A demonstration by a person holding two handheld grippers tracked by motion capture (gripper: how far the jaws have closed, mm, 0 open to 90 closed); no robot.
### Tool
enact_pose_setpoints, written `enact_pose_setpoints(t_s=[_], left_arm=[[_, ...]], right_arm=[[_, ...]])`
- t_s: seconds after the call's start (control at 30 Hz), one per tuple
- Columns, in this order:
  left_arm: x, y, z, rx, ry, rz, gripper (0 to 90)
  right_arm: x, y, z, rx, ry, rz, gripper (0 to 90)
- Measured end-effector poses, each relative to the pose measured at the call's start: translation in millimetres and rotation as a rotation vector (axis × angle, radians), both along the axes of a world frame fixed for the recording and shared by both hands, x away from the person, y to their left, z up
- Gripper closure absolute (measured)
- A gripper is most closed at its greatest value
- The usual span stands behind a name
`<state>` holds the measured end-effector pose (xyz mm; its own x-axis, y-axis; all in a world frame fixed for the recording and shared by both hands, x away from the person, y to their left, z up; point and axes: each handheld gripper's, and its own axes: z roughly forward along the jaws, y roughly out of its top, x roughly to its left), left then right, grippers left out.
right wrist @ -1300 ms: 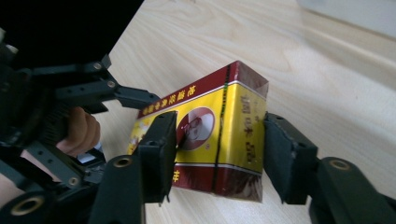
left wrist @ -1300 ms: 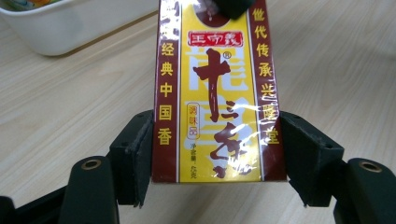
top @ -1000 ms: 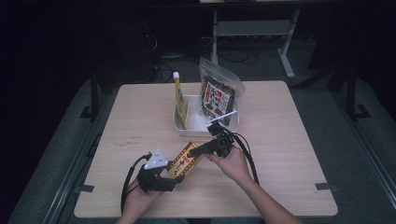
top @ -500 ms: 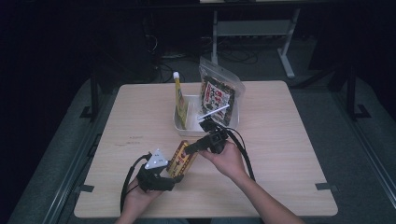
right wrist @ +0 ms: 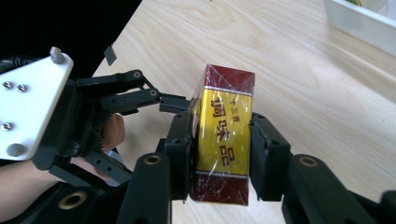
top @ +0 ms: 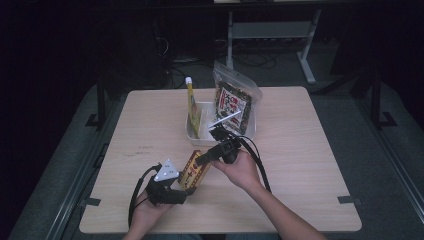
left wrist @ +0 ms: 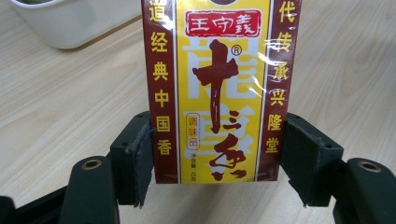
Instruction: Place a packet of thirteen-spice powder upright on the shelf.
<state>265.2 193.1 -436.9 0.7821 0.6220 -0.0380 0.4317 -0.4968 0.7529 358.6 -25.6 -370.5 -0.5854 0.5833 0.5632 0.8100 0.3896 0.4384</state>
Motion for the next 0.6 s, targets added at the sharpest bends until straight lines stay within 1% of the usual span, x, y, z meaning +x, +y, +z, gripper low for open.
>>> enact_pose_setpoints(t_s=[0.03,0.07,0.17,0.27,0.33,0.43,0.53,0.6], left_arm=[[0.1,-0.3,0.2,0.0,-0.002,0.002,32.5],[0.3,-0.8,-0.2,-0.005,-0.002,0.005,32.2],[1.6,-0.5,-1.2,-0.025,0.011,0.006,31.2],[2.5,2.2,-0.3,-0.042,0.017,0.009,30.1],[2.5,4.6,0.6,-0.049,0.013,0.018,28.6],[2.9,8.5,1.2,-0.057,0.01,0.033,28.0],[2.8,11.3,1.7,-0.063,0.011,0.045,27.7],[2.9,13.4,2.3,-0.062,0.007,0.049,27.4]], right_arm=[[0.6,-0.5,0.5,0.006,0.01,-0.005,65.9],[1.3,-0.5,1.0,0.005,0.009,-0.006,66.5],[2.4,-0.6,1.9,0.01,0.025,-0.015,67.6],[2.2,-0.6,4.2,0.004,0.021,-0.022,67.8],[1.7,-0.6,8.4,-0.021,-0.012,-0.029,67.8],[2.8,-2.9,14.1,-0.051,-0.031,-0.05,67.8],[4.4,-6.5,20.5,-0.083,-0.054,-0.085,67.8],[5.5,-9.8,24.3,-0.084,-0.062,-0.111,67.8]])
